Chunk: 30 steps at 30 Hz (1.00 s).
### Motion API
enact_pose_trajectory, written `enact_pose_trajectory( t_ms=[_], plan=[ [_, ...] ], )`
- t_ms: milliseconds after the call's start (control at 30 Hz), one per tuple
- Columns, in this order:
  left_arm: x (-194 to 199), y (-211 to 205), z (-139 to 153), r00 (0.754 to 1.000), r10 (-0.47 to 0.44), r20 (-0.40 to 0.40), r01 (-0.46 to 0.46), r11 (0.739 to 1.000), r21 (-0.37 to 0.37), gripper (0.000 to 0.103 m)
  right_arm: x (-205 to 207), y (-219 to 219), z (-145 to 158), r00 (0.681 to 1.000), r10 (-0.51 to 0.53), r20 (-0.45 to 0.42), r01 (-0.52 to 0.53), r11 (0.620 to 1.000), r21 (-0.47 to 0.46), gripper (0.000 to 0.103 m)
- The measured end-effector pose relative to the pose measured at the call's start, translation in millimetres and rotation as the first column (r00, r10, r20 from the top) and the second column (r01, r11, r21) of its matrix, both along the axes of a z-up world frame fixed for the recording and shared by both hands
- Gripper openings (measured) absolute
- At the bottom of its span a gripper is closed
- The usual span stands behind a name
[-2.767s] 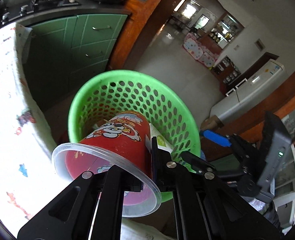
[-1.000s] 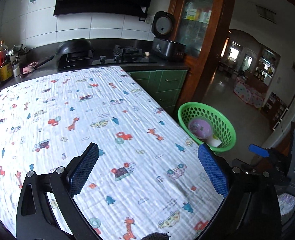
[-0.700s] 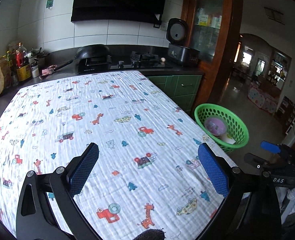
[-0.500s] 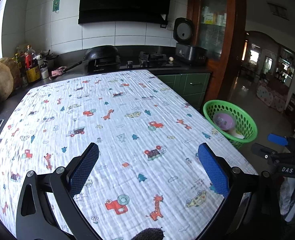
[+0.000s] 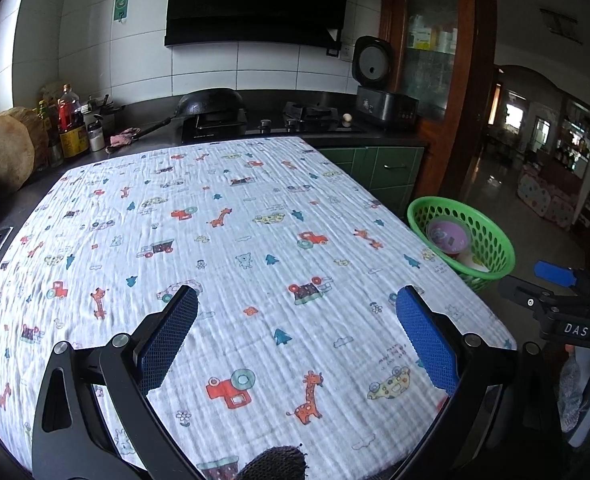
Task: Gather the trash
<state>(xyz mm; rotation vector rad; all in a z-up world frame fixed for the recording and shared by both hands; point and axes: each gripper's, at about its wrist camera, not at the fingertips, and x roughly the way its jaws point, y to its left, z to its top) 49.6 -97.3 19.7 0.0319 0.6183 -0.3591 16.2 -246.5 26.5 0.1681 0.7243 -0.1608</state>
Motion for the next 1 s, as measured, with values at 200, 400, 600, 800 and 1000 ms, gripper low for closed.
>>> enact_pose_trajectory(
  t_ms=[200,400,600,800,1000],
  plan=[
    [-3.1,3.5,-3.7,1.0,0.013,-0.004,-0.013,1.0,0.008,0.098,2.2,4.6,-4.3,1.0,0.011,-0.014,-0.011,1.0,0.004,0.096],
    [-5.4,6.8,-3.6,1.0,0.022,0.001,-0.022,1.0,0.012,0.098,4.0,8.4,-1.9,1.0,0.019,-0.011,-0.019,1.0,0.001,0.096],
    [-8.0,5.6,-1.3,1.0,0.022,0.013,-0.023,1.0,0.018,0.098,2.9,10.4,0.2,1.0,0.023,-0.007,-0.023,1.0,0.0,0.096],
    [-8.4,5.8,-1.9,1.0,0.027,0.01,-0.027,0.999,0.024,0.098,2.2,11.1,1.1,1.0,0.025,-0.003,-0.025,1.0,-0.001,0.096],
    [-9.0,5.6,-1.5,0.999,0.03,0.016,-0.031,0.999,0.029,0.098,2.2,11.5,1.1,1.0,0.025,-0.003,-0.025,1.0,-0.002,0.096]
  ],
)
